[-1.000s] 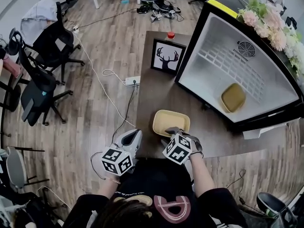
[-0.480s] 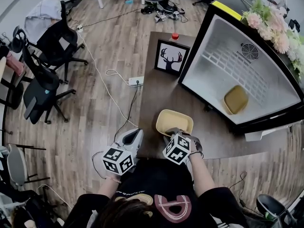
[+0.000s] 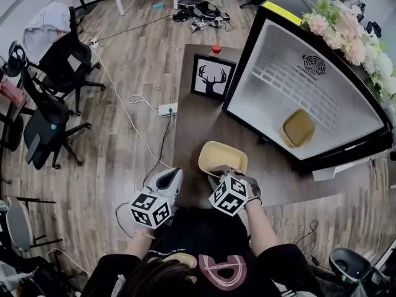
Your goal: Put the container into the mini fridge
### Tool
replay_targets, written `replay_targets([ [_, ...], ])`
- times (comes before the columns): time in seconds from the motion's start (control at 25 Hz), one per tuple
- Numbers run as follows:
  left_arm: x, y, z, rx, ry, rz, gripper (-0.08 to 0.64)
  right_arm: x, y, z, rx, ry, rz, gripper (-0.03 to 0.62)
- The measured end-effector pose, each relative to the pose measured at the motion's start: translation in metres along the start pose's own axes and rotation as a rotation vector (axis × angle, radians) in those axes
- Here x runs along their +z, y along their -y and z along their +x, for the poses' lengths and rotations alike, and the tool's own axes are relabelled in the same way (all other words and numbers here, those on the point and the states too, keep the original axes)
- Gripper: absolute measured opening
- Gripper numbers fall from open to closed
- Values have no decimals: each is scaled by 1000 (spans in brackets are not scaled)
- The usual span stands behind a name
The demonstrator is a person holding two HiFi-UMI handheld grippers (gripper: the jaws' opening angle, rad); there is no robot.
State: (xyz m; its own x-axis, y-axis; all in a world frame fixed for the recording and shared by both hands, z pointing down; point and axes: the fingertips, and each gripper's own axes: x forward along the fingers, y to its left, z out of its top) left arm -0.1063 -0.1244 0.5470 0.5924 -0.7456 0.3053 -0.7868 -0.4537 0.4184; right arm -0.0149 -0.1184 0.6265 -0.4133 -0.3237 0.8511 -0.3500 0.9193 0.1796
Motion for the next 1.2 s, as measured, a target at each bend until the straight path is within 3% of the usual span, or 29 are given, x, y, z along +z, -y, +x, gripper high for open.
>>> replay_targets([
  [0.72, 4, 16, 27, -91, -33, 54, 9, -2, 10, -46, 23, -36, 27, 17],
  [1.2, 3, 33, 42, -173, -72, 95, 9, 11, 47, -112, -56, 13, 7, 17],
])
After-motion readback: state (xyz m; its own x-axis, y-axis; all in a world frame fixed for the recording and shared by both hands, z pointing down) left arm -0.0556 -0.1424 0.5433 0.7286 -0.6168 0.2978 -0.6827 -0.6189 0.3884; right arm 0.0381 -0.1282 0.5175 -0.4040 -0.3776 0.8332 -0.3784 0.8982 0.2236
